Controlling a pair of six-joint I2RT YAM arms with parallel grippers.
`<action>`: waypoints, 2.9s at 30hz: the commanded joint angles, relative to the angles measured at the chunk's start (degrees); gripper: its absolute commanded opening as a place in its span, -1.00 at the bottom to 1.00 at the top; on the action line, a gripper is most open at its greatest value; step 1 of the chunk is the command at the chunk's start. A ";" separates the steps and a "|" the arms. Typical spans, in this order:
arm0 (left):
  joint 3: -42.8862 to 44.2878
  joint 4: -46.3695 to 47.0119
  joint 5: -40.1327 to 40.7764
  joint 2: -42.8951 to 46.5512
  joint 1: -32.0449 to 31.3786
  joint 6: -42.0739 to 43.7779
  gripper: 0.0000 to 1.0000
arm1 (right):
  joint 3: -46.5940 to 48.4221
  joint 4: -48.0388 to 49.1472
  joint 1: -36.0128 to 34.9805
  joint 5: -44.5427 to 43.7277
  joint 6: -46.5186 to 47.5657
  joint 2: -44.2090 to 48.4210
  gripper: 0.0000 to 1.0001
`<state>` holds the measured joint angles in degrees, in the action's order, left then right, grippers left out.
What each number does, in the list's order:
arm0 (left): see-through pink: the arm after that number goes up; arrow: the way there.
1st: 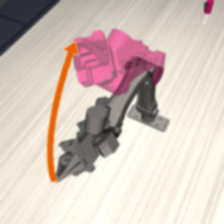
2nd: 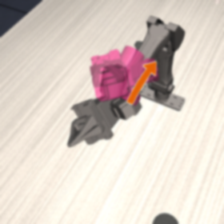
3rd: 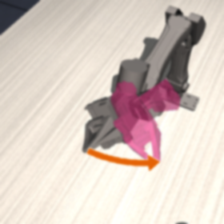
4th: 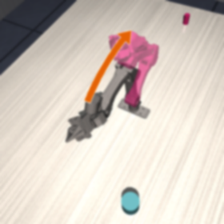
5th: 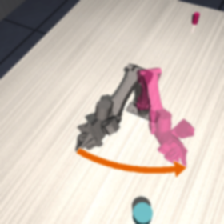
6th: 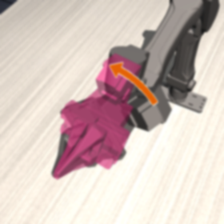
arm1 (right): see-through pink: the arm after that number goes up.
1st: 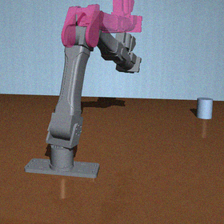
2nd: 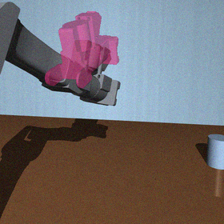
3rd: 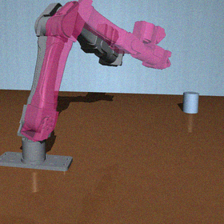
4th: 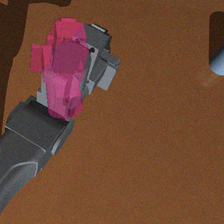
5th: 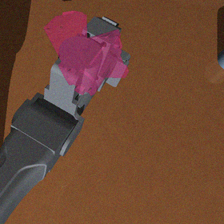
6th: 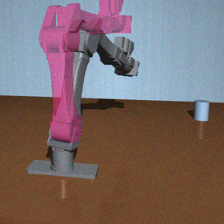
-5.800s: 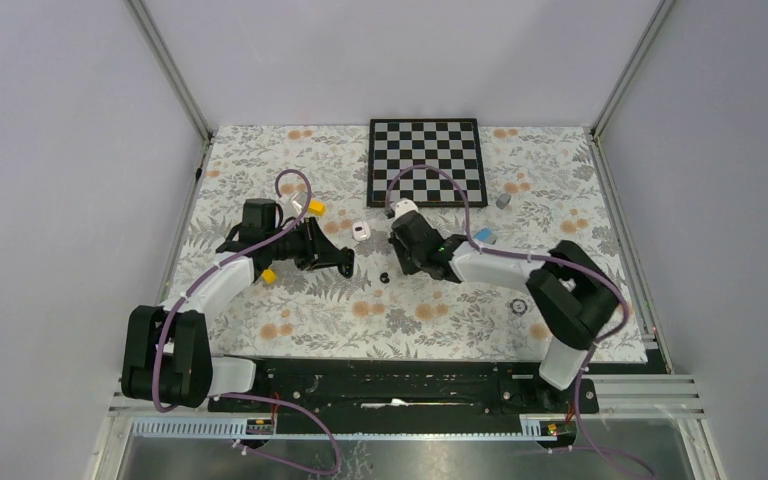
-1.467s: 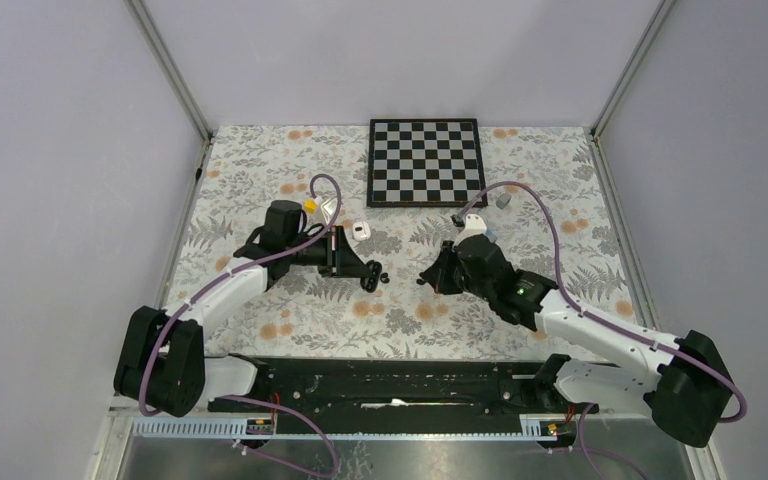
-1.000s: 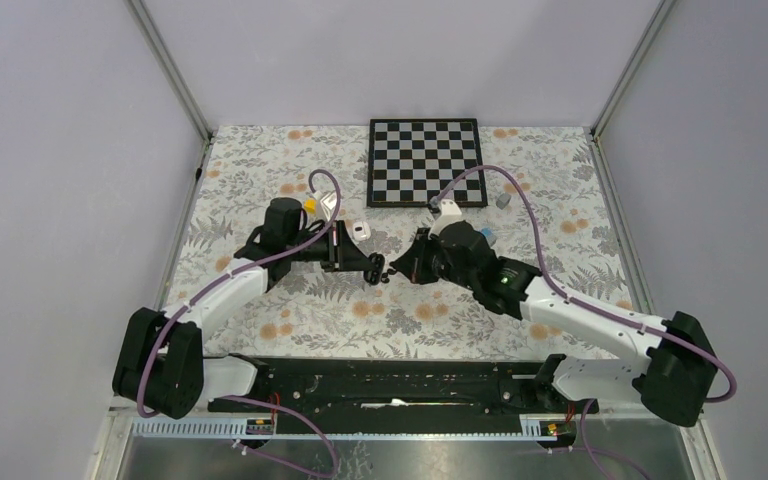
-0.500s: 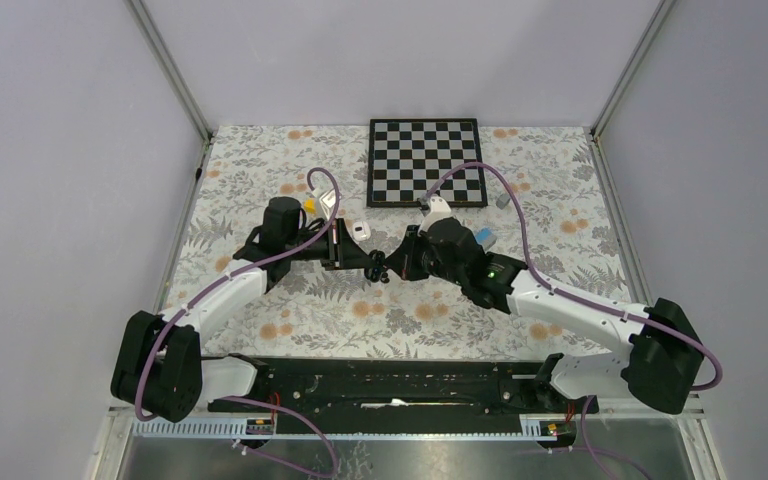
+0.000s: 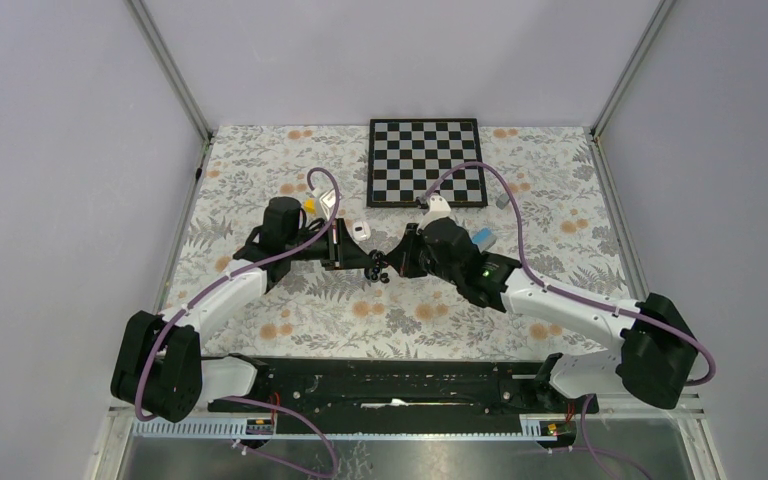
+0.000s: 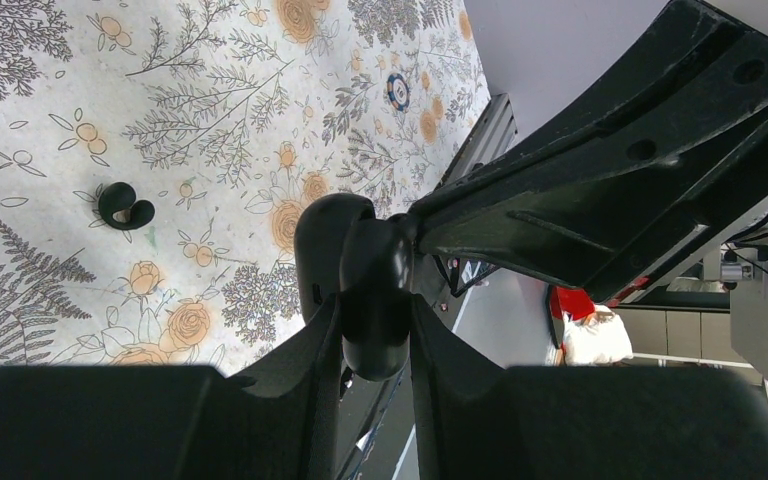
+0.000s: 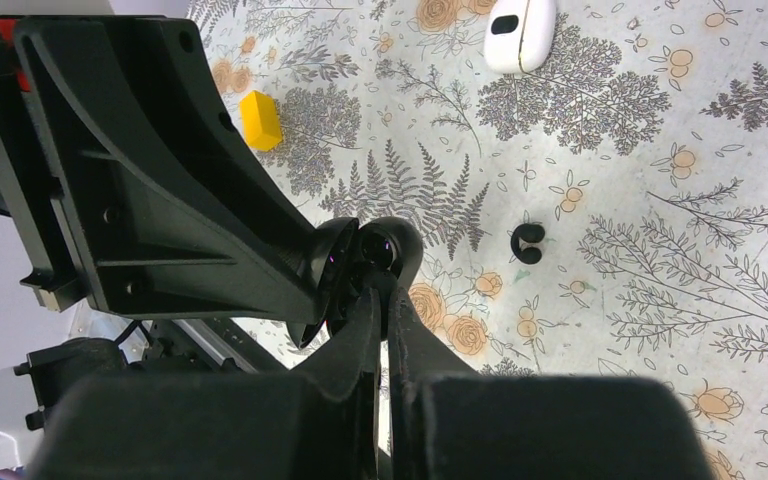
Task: Insert the wireless bluetooth earbuds into the charging case
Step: Place the earbud in the charging case, then pick up the earbud from the center of the board.
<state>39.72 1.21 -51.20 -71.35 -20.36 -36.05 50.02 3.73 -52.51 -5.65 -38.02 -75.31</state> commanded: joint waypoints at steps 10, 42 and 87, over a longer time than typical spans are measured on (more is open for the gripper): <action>-0.41 3.27 -0.58 2.30 -1.58 0.26 -1.00 | 2.80 3.13 -0.57 -2.47 -0.42 -2.32 -1.00; 0.94 -0.51 2.61 1.92 -3.02 2.83 -1.00 | 6.90 0.49 -1.71 -4.05 -1.62 -5.15 -0.33; -0.85 -10.56 9.80 2.52 13.70 2.39 -1.00 | 10.24 -0.16 -2.31 1.56 8.85 -25.34 -0.38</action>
<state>39.55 -11.07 -42.68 -71.24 -7.75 -32.88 55.72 1.83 -54.24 -4.89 -31.22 -97.93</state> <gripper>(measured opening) 0.277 0.316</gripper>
